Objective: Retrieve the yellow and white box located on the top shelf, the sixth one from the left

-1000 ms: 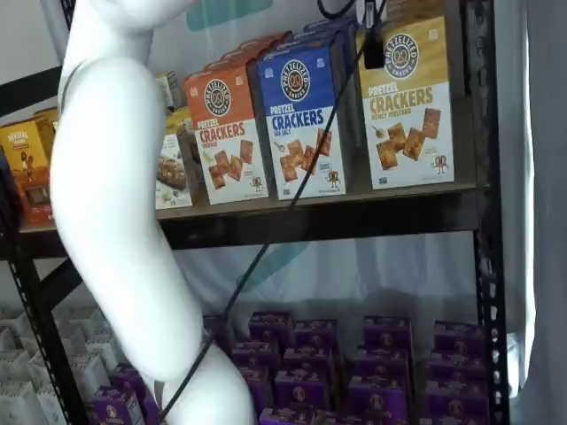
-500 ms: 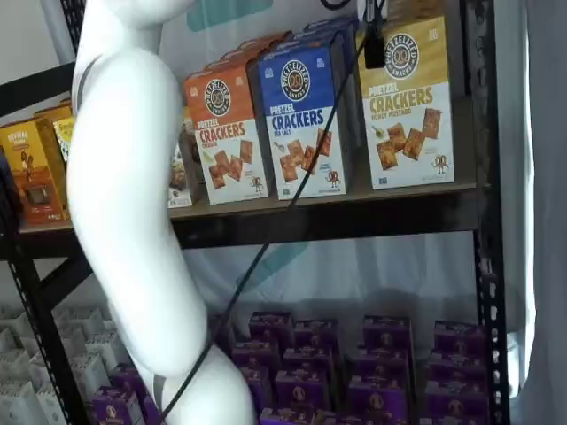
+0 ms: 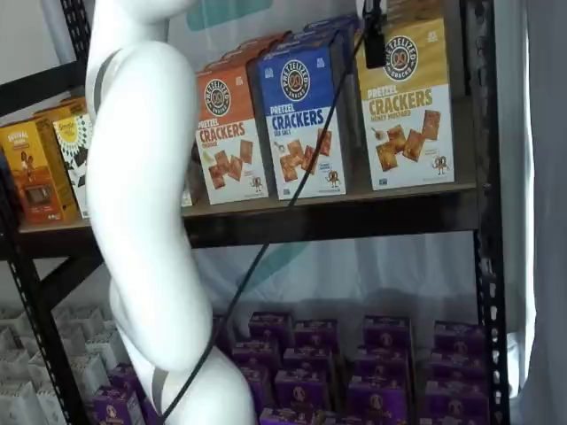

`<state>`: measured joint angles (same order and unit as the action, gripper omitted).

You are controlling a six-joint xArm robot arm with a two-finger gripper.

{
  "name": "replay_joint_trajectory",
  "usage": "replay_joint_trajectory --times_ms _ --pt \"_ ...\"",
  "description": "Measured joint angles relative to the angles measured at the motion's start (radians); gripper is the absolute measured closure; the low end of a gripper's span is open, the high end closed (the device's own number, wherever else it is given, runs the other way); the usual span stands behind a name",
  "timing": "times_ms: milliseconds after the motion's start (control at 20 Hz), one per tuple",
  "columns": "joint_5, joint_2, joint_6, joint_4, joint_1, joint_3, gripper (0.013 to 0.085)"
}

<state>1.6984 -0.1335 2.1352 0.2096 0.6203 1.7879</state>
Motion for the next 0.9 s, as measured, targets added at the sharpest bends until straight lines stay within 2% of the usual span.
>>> replay_joint_trajectory --times_ms 350,900 --pt "0.058 0.023 -0.013 -0.059 -0.025 0.04 0.013" --pt "0.047 -0.006 -0.014 -0.09 -0.037 -0.01 0.013"
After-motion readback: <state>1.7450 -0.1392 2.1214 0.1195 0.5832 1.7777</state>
